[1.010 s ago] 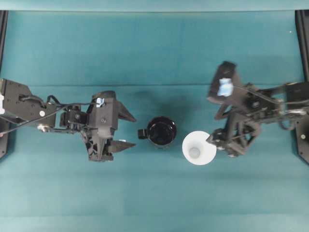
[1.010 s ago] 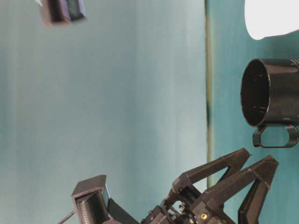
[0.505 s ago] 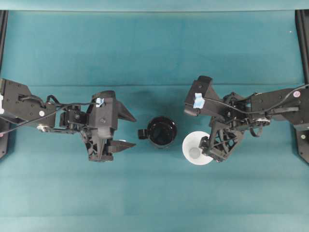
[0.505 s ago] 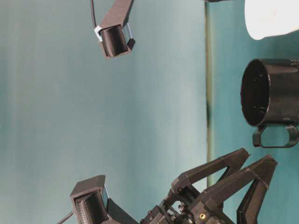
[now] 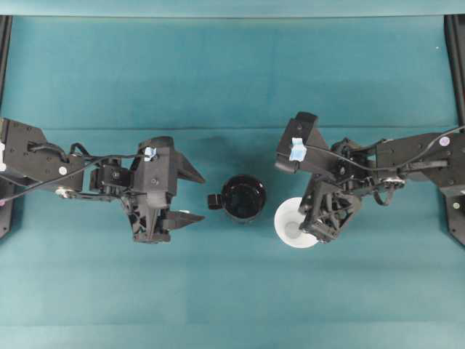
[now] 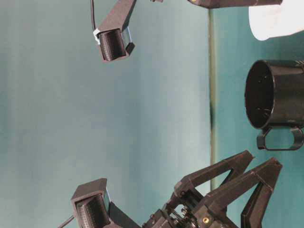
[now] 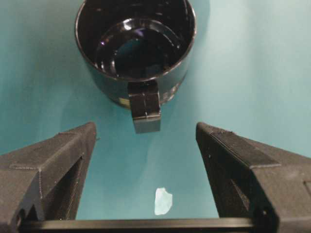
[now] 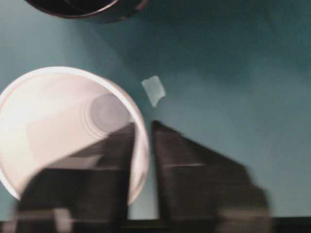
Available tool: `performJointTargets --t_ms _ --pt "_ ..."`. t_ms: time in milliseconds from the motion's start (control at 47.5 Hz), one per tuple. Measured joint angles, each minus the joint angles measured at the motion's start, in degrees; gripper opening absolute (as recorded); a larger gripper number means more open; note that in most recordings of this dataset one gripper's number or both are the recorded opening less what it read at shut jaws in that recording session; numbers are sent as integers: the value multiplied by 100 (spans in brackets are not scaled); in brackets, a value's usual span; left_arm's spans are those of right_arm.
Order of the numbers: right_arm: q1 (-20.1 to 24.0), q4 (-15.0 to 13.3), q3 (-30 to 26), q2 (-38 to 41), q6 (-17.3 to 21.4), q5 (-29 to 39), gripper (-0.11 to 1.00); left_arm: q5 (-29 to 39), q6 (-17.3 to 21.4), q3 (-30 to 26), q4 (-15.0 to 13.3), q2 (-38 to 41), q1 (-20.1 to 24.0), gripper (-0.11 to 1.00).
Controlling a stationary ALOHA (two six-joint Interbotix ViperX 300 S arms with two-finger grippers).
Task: Put the paper cup into the moved cup holder.
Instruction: 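Lift the white paper cup and carry it over the black holder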
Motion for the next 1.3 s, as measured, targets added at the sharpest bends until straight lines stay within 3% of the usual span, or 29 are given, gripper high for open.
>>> performJointTargets --t_ms 105,400,715,1073,1304 --pt "18 132 -9 -9 0 18 2 -9 -97 0 9 -9 0 82" --pt "26 290 -97 -439 0 492 2 0 -290 18 0 -9 0 82" --pt "-149 272 -940 -1020 0 1485 2 0 -299 70 0 -35 0 82" --pt "-229 -79 -2039 -483 0 1758 2 0 -299 70 0 -62 0 82" --pt "-316 -272 -2426 70 0 1784 2 0 -299 70 9 -70 0 82"
